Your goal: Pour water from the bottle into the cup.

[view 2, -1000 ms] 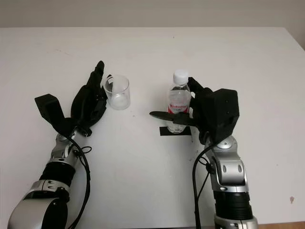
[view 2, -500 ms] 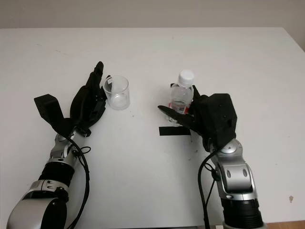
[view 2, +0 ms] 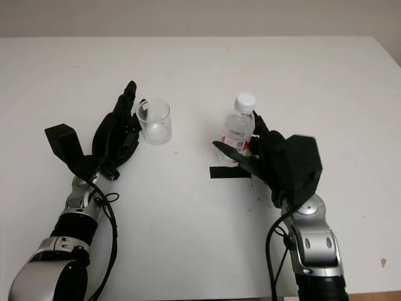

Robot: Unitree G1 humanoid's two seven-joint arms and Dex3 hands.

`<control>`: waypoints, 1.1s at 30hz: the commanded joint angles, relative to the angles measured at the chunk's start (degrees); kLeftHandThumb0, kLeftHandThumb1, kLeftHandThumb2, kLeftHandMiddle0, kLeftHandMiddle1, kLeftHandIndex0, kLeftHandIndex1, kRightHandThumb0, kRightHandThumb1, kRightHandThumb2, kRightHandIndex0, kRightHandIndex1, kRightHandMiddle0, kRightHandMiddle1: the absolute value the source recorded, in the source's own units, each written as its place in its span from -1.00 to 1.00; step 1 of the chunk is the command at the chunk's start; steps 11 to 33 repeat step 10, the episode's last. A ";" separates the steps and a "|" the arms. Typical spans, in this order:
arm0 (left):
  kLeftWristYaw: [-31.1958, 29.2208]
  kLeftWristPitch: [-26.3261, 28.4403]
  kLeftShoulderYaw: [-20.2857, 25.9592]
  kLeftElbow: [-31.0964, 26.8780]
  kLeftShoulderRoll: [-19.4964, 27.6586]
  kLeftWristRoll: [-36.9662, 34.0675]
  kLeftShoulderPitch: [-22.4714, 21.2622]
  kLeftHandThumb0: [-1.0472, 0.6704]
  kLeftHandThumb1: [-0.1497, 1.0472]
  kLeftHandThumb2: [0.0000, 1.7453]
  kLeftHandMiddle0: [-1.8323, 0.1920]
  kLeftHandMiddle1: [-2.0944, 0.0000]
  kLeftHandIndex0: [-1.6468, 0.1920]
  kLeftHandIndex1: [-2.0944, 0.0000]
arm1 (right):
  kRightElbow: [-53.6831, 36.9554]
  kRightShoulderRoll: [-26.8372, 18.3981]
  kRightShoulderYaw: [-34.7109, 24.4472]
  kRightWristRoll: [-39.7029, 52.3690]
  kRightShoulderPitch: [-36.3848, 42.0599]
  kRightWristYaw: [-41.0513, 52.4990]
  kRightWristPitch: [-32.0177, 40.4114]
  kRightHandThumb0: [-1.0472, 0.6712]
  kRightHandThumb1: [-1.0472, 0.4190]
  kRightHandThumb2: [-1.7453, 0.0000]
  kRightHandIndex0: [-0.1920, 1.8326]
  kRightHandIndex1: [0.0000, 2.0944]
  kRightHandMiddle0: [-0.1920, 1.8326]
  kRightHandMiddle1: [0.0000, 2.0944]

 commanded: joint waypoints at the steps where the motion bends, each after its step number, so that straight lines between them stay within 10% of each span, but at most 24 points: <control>1: 0.09 0.32 -0.06 1.55 0.03 0.17 2.05 -0.74 1.00 -0.20 1.00 1.00 1.00 1.00 | 1.53 -0.59 0.29 -1.74 0.79 -1.47 -3.88 -0.96 -0.82 0.94 -1.00 -1.00 -1.00 -1.00; 33: 0.35 0.35 -0.14 1.55 -0.09 0.20 1.99 -0.75 1.00 -0.20 1.00 1.00 1.00 1.00 | 5.08 1.67 0.87 -7.29 2.29 -9.13 -11.91 -1.00 -0.84 0.94 -1.00 -1.00 -1.00 -1.00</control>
